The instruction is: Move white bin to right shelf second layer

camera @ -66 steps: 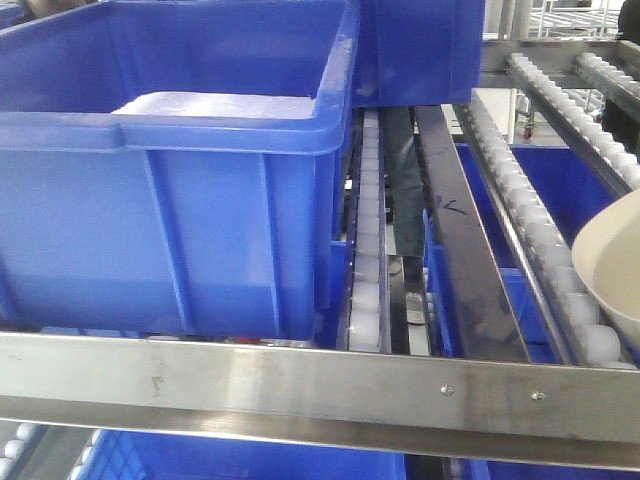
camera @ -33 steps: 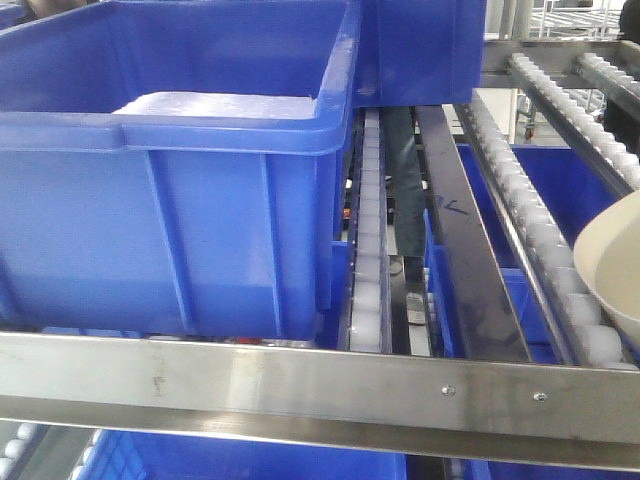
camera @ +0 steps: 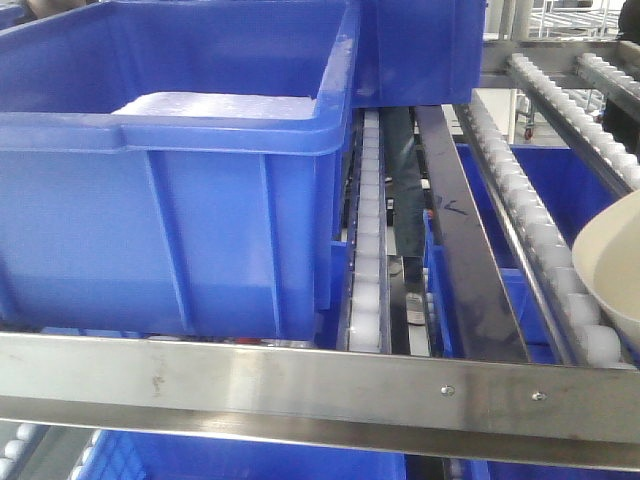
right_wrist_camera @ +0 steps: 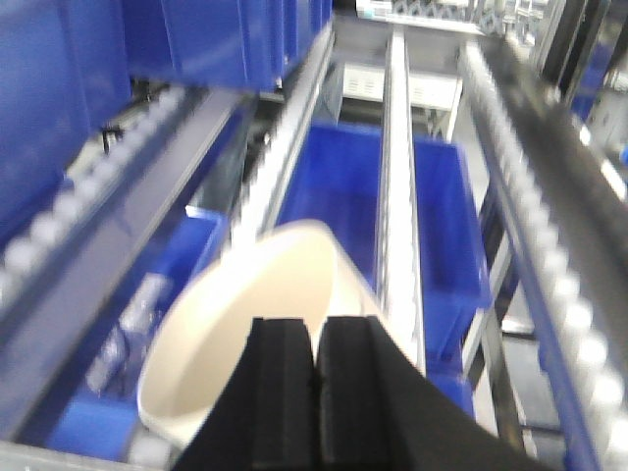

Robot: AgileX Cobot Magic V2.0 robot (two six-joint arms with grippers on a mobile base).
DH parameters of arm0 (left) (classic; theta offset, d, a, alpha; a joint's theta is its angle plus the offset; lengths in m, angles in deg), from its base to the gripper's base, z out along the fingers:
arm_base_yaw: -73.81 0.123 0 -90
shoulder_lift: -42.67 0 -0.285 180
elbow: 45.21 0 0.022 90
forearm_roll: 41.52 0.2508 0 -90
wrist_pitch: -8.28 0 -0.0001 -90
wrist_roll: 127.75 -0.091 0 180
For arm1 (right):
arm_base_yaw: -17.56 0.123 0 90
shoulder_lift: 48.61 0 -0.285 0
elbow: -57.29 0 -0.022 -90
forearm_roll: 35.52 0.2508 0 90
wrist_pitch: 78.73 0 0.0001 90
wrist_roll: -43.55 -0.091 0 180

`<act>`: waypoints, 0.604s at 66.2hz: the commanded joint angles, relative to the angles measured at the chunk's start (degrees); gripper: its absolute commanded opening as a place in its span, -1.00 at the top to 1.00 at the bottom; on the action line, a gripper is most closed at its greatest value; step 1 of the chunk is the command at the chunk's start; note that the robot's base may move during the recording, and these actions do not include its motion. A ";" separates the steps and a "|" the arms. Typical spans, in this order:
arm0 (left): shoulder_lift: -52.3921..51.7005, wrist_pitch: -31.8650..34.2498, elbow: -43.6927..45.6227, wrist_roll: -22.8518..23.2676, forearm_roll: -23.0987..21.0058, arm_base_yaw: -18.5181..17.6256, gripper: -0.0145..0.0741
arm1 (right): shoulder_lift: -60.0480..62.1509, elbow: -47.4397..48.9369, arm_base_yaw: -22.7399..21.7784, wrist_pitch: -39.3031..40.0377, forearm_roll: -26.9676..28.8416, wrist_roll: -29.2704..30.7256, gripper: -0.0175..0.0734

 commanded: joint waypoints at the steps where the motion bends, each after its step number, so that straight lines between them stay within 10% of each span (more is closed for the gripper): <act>1: -0.98 4.98 -2.13 0.15 -0.35 -0.19 0.48 | 1.14 -0.74 0.04 6.64 -0.03 -0.10 0.45; 40: -0.98 4.98 -2.13 0.15 -0.35 -0.19 0.48 | 1.20 -4.64 0.09 11.22 -0.09 -0.17 0.45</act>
